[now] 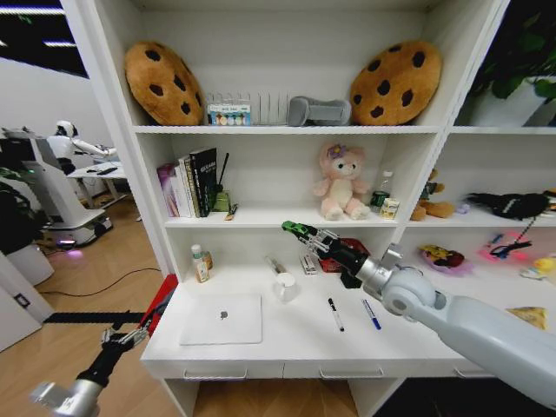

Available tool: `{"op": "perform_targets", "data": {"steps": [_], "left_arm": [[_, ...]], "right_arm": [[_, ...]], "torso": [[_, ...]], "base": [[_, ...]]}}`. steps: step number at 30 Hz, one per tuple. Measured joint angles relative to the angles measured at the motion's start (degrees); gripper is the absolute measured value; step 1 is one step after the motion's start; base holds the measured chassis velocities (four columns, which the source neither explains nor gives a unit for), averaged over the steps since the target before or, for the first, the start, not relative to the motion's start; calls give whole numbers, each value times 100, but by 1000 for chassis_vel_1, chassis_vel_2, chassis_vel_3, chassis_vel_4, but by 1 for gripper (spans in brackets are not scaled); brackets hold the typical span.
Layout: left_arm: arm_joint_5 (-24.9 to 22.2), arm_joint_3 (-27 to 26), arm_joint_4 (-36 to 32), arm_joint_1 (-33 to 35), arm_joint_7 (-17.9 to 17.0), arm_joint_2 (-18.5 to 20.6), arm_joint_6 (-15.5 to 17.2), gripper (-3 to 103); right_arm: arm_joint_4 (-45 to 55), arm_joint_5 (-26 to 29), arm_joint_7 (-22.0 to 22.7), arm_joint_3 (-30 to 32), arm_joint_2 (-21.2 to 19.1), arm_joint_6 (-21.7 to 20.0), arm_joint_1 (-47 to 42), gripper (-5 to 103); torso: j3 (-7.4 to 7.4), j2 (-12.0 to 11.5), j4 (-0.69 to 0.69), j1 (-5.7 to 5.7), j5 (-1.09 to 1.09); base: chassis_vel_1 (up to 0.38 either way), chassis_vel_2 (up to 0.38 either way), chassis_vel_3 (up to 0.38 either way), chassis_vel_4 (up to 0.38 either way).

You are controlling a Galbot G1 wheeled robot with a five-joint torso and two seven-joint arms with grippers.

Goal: Organize the objects on the table.

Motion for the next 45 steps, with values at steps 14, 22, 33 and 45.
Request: {"op": "perform_targets", "data": {"steps": [14,22,33,45], "left_arm": [[55,102,-90,106,13,-73,1,100],[-24,70,0,124,73,-43,-22,100],[-34,101,139,117,127,-61,-73,100],[-6,210,146,0,109,-29,-74,100]], "right_arm": [[-2416,290,221,-1693,1447,-170,1950,36],[-3122,400,368,-2234,2091,-240,2413,36],[-3829,400,486,-2596,2573,-342,2651,36],[-3941,408,622,-2647,2664,-387,2711,42]], "torso": [[1,0,3,0,0],[0,0,2,0,-2],[0,0,2,0,-1],[-1,0,2,0,0]], "base": [[0,0,0,0],[0,0,0,0],[0,0,0,0],[0,0,0,0]]}}
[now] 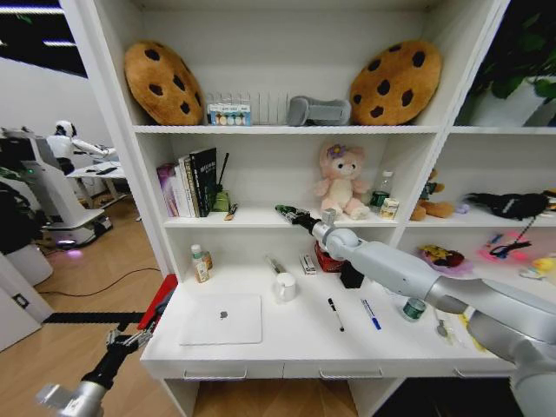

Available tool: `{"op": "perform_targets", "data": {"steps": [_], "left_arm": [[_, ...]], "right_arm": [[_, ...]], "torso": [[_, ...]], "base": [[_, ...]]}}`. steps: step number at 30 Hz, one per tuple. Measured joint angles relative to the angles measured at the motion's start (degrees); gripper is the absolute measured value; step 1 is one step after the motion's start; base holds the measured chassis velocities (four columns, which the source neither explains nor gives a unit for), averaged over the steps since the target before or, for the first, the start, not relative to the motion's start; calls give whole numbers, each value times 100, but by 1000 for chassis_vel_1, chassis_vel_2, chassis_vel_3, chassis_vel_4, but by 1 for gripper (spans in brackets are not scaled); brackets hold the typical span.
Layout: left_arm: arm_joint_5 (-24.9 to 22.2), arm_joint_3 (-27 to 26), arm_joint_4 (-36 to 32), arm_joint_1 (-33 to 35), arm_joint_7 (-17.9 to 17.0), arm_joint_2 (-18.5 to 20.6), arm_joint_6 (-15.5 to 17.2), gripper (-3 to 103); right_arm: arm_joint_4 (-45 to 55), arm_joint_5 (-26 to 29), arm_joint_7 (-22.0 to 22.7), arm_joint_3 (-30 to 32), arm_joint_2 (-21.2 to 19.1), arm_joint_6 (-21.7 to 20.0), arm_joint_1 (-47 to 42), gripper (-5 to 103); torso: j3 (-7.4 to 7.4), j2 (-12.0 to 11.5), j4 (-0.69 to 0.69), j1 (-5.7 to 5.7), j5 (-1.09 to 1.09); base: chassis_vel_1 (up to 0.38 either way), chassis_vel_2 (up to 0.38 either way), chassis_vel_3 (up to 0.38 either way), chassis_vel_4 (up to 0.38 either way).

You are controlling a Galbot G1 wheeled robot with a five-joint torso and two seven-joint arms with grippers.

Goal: Organize the objects on the table.

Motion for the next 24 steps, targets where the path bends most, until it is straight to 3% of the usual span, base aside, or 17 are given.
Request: {"op": "perform_targets", "data": {"steps": [1,3,5,10,13,14,21,24], "left_arm": [[0,0,0,0,0,0,0,100],[2,2,14,5,2,-1,0,100],[2,5,15,6,2,-1,0,100],[4,21,15,6,3,-4,0,100],[10,24,23,6,4,-7,0,100],[16,25,33,10,6,-11,-1,100],[18,26,43,-21,6,-15,-2,100],[-58,33,21,-37,55,-16,-2,100]], "right_arm": [[0,0,0,0,0,0,0,42],[7,-9,18,27,-9,-2,-14,53],[12,-11,24,37,-12,-2,-20,53],[70,-14,58,117,-18,2,-44,75],[150,-13,77,160,-28,6,-49,80],[321,-11,156,215,-62,10,-57,91],[726,2,391,323,-171,-11,-102,100],[1520,23,668,723,-516,121,-386,100]], "torso": [[0,0,0,0,0],[0,0,0,0,0],[0,0,0,0,0],[0,0,0,0,0],[0,0,-1,0,0],[0,0,0,0,0],[0,0,1,0,-1],[0,0,0,0,0]], "base": [[0,0,0,0],[0,0,0,0],[0,0,0,0],[0,0,0,0],[0,0,0,0],[0,0,0,0],[0,0,0,0],[0,0,0,0]]}}
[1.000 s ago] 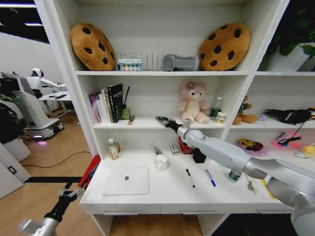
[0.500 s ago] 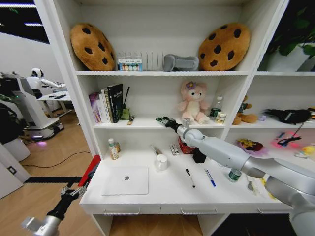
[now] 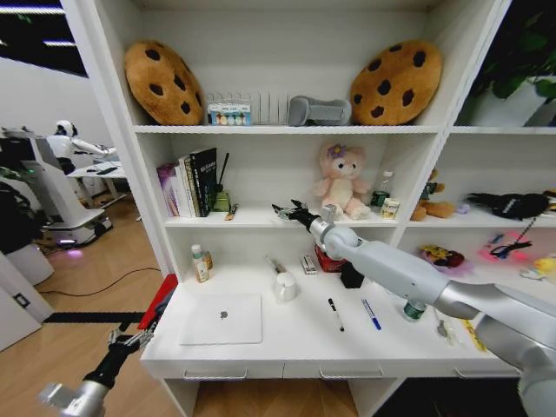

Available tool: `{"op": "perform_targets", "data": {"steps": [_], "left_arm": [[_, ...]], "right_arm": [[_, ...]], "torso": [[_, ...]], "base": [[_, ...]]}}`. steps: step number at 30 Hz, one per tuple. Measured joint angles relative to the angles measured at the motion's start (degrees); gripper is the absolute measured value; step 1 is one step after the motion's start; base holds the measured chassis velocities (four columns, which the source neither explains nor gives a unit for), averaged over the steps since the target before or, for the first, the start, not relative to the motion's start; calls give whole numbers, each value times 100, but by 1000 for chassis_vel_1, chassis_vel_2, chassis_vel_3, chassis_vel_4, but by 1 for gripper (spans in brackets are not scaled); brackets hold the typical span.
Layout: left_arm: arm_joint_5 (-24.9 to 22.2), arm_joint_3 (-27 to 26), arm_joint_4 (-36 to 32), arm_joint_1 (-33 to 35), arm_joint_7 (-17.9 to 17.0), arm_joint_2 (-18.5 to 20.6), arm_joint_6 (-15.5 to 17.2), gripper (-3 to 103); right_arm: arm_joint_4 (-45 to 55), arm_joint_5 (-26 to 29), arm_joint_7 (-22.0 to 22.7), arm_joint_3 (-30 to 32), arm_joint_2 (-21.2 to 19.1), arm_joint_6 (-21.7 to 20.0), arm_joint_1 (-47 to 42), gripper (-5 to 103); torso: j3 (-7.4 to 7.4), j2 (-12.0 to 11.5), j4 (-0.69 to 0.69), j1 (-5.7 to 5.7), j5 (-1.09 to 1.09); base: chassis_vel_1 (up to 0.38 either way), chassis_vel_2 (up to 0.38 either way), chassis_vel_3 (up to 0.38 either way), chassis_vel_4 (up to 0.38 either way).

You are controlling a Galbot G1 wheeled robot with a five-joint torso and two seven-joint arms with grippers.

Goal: Organize the objects on the table.

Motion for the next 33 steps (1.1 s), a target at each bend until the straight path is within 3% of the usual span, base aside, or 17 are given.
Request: {"op": "perform_targets", "data": {"steps": [2,3,6,7,9,17,19,20,22,23,25,28,33], "left_arm": [[-25,16,-4,-25,20,-7,3,100],[-25,16,-4,-25,20,-7,3,100],[-114,36,-60,-33,38,-2,28,100],[-114,36,-60,-33,38,-2,28,100],[-155,46,-91,-53,43,15,49,100],[-129,112,-212,-91,20,9,80,100],[-88,133,-261,-90,5,-15,86,100],[-88,133,-261,-90,5,-15,86,100],[-62,146,-306,-73,-3,-42,88,100],[-62,146,-306,-73,-3,-42,88,100],[-26,73,-377,57,2,-137,89,100],[-16,-115,-472,278,32,-302,69,100],[-65,-292,-599,414,34,-389,58,100]], "right_arm": [[719,8,29,327,-426,183,-300,100],[719,8,29,327,-426,183,-300,100],[1440,-72,27,651,-936,750,-694,100],[1440,-72,27,651,-936,750,-694,100],[1696,-305,-100,939,-1193,1157,-1009,100],[2340,-496,-150,2077,-1897,1237,-2347,100],[2690,-638,-73,2977,-2142,1031,-3306,100],[2690,-638,-73,2977,-2142,1031,-3306,100],[2938,-887,-102,3933,-2287,863,-4225,100],[2938,-887,-102,3933,-2287,863,-4225,100],[3215,-1361,30,4448,-2297,952,-5151,100],[3334,-1710,126,4478,-2167,971,-5421,100],[3477,-1915,441,4568,-1992,891,-5776,100]], "torso": [[0,0,-1,0,1],[0,0,-1,0,1],[-1,0,-1,-1,0],[-1,0,-1,-1,0],[0,0,2,-1,1],[0,1,-2,-1,1],[0,0,-1,-1,3],[0,0,-1,-1,3],[-1,1,-3,-1,-4],[-1,1,-3,-1,-4],[-1,1,-5,-1,1],[0,0,7,-1,1],[0,1,0,-1,-2]], "base": [[0,0,0,0],[0,0,0,0],[0,0,0,0],[0,0,0,0],[0,0,0,0],[0,0,0,0],[0,0,0,0],[0,0,0,0],[0,0,0,0],[0,0,0,0],[0,0,0,0],[0,0,0,0],[0,0,0,0]]}}
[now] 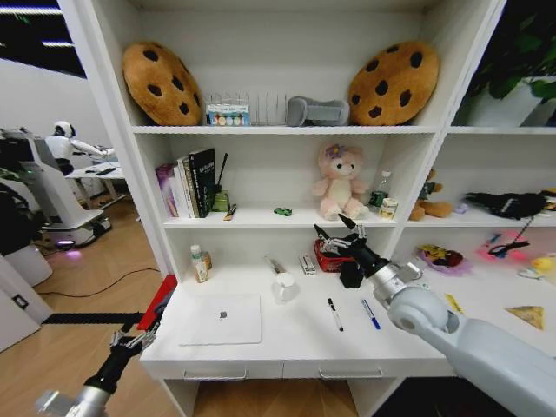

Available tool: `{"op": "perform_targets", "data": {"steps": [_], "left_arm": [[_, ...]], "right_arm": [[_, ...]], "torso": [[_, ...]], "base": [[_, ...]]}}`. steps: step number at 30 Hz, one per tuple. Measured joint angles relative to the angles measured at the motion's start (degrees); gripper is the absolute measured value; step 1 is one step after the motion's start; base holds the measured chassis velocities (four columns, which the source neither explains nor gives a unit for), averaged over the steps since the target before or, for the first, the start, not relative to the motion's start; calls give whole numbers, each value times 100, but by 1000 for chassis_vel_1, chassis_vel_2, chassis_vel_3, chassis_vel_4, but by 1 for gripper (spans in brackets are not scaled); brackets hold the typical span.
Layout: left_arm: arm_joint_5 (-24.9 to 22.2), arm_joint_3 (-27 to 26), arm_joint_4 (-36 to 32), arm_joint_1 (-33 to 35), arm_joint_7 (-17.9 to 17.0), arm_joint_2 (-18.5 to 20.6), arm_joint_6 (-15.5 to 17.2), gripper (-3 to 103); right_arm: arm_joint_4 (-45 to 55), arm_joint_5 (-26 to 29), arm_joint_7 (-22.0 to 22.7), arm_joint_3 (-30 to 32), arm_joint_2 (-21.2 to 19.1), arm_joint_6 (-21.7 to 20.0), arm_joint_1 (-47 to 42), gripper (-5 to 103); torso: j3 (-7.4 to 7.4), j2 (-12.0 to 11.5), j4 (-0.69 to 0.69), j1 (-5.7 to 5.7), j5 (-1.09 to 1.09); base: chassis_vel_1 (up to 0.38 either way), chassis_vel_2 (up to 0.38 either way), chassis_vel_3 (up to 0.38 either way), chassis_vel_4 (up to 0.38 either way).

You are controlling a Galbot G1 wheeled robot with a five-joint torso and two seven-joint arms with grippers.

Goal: Organize the objects on the table.

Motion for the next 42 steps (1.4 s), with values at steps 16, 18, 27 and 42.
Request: {"op": "perform_targets", "data": {"steps": [16,18,27,42], "left_arm": [[-100,-169,-295,9,-217,218,102,100],[-77,-76,-295,-92,-285,302,135,100],[68,456,-282,-278,-440,535,179,100],[394,678,-239,-180,-350,395,114,100]], "right_arm": [[-448,-900,463,1419,1068,-160,-2628,100],[-517,-1084,441,1571,1300,-200,-2920,100],[-661,-1411,1331,1433,1836,-787,-3157,100],[-341,-204,2938,913,1535,-2751,-2492,100]], "torso": [[0,0,-2,0,0],[0,0,-1,0,2],[1,-1,0,1,2],[1,-1,0,1,2]], "base": [[0,0,0,0],[0,0,0,0],[0,0,0,0],[0,0,0,0]]}}
